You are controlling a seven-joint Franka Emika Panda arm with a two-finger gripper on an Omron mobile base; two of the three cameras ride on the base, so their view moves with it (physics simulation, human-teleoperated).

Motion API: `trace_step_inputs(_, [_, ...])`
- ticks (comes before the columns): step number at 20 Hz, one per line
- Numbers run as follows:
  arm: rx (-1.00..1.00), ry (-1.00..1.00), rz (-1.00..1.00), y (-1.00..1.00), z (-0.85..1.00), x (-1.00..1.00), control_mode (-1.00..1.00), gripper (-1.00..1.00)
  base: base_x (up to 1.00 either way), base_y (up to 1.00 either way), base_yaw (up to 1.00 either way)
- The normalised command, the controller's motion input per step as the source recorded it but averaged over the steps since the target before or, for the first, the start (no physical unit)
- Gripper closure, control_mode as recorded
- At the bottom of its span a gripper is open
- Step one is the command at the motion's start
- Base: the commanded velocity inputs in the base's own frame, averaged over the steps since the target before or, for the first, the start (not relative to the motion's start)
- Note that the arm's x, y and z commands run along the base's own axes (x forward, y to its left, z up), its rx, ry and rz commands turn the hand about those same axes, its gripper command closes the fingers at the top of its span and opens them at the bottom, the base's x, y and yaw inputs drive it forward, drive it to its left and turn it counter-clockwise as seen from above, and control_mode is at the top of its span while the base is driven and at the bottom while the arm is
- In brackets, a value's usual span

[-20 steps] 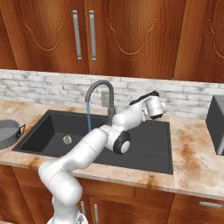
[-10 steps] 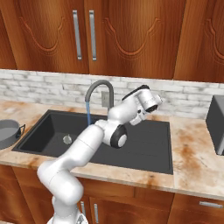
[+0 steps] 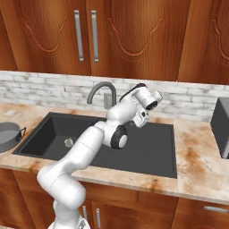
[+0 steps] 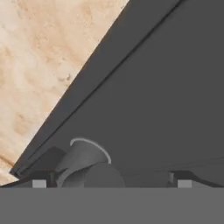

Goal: Dump the garlic from the pot into the sink. Then turn on the water and wash the garlic. Then turn off the water and put the garlic back in the pot.

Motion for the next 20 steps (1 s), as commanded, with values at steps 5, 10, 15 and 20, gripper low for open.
trace_step_inputs(5, [-0.29, -0.87, 0.02, 0.77, 0.57, -0.99, -1.0, -1.0, 0.0, 0.0, 0.0])
trace_step_inputs(10, [-0.27, -0.98, 0.0, 0.34, 0.27, -1.0, -1.0, -1.0, 0.0, 0.0, 0.0])
trace_step_inputs(15, [-0.04, -0.96, -0.01, -0.46, -0.24, -1.0, -1.0, -1.0, 0.0, 0.0, 0.0])
trace_step_inputs(20, [0.05, -0.75, -0.02, -0.85, -0.87, -1.0, -1.0, -1.0, 0.0, 0.0, 0.0])
